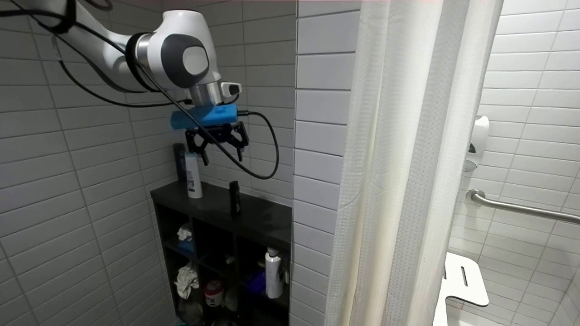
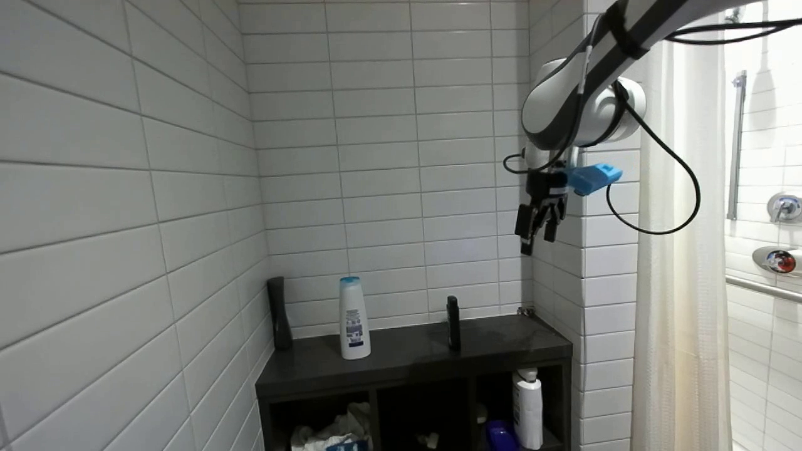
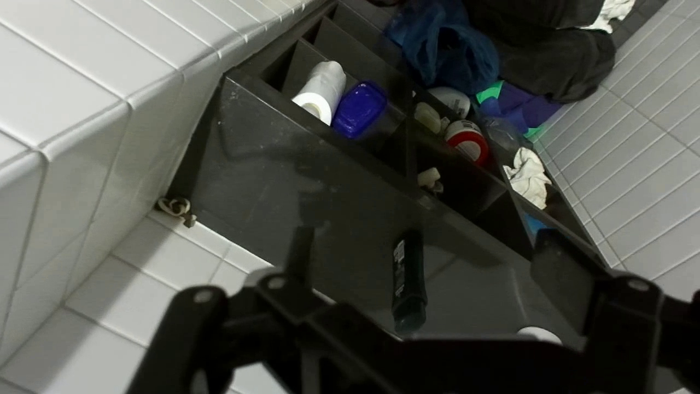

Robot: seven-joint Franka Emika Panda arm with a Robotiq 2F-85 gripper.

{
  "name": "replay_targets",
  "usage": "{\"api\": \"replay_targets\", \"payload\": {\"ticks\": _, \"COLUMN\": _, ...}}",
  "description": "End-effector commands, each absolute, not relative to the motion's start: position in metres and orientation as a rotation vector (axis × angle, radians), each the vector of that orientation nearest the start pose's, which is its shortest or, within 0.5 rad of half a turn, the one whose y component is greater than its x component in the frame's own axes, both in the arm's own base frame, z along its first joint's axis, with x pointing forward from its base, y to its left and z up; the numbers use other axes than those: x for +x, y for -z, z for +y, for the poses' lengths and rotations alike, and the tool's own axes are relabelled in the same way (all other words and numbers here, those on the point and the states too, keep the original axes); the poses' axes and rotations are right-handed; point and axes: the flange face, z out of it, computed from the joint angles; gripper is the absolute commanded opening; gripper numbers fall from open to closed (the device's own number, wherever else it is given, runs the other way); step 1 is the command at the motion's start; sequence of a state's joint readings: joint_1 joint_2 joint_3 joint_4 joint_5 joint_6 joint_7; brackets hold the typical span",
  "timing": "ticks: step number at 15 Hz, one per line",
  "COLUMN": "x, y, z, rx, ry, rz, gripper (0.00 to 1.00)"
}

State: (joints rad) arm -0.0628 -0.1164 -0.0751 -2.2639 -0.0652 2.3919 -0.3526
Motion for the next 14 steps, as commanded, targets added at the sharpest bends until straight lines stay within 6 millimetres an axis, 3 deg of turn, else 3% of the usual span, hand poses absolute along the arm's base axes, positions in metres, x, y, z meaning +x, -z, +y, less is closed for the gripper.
{"api": "replay_targets", "payload": {"ticks": 1, "x": 0.535, "y": -0.429, "z": -0.079, "rx": -3.164, "ry": 0.36, "rz": -0.455, "gripper": 1.0}}
{"api": "replay_targets", "payload": {"ticks": 8, "x": 0.548, "y": -0.434, "z": -0.083, "rx": -3.168, "ry": 0.376, "rz": -0.509, "gripper": 1.0}}
{"api": "replay_targets", "payload": {"ticks": 14, "x": 0.566, "y": -0.464, "z": -0.085, "rx": -3.187, "ry": 0.434, "rz": -0.525, "gripper": 1.0}}
